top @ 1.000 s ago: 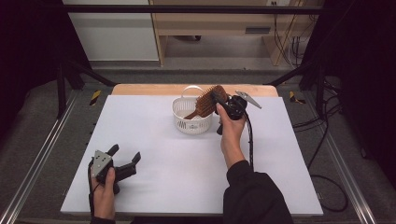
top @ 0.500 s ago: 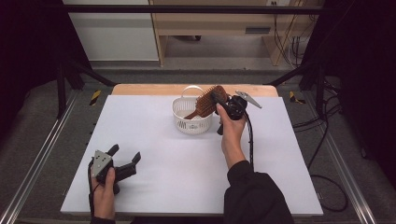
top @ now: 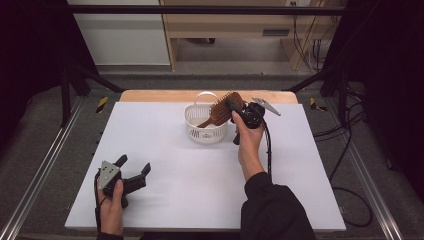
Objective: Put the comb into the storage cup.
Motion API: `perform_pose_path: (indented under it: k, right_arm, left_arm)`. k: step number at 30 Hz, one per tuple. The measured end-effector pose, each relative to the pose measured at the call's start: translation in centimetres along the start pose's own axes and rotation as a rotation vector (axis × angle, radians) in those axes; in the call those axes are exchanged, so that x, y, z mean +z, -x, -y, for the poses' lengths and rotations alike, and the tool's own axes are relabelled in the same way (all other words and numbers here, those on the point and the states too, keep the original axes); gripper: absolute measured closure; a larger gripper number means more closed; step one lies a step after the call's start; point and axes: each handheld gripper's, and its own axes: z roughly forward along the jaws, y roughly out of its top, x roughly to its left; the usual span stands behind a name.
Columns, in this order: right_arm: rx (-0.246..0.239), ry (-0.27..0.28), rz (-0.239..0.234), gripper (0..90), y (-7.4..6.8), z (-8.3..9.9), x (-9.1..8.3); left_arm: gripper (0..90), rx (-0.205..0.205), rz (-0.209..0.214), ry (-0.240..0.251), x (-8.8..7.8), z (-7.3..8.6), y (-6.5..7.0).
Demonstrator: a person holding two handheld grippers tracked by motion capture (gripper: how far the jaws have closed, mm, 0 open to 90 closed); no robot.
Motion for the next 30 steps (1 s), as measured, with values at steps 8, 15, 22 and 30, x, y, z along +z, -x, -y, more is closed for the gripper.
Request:
perform_pose_path:
  k: [8,15,22,30]
  right_arm:
    - [-0.015,-0.01,0.019,32.6,0.02,0.06,-0.03]
    - [-0.027,-0.011,0.027,30.1,-0.12,0.08,0.0]
    - [-0.025,-0.005,0.018,29.6,-0.04,-0.02,-0.06]
    - [-0.08,0.003,0.035,24.3,-0.26,-0.36,-0.3]
  left_arm:
    - [6.6,0.001,0.001,-0.001,0.01,0.0,0.02]
    - [6.6,-0.001,0.001,0.002,0.0,0.0,0.0]
    - [6.6,-0.002,0.0,0.003,-0.01,-0.01,-0.01]
    - [6.6,0.0,0.001,0.002,0.0,-0.01,0.03]
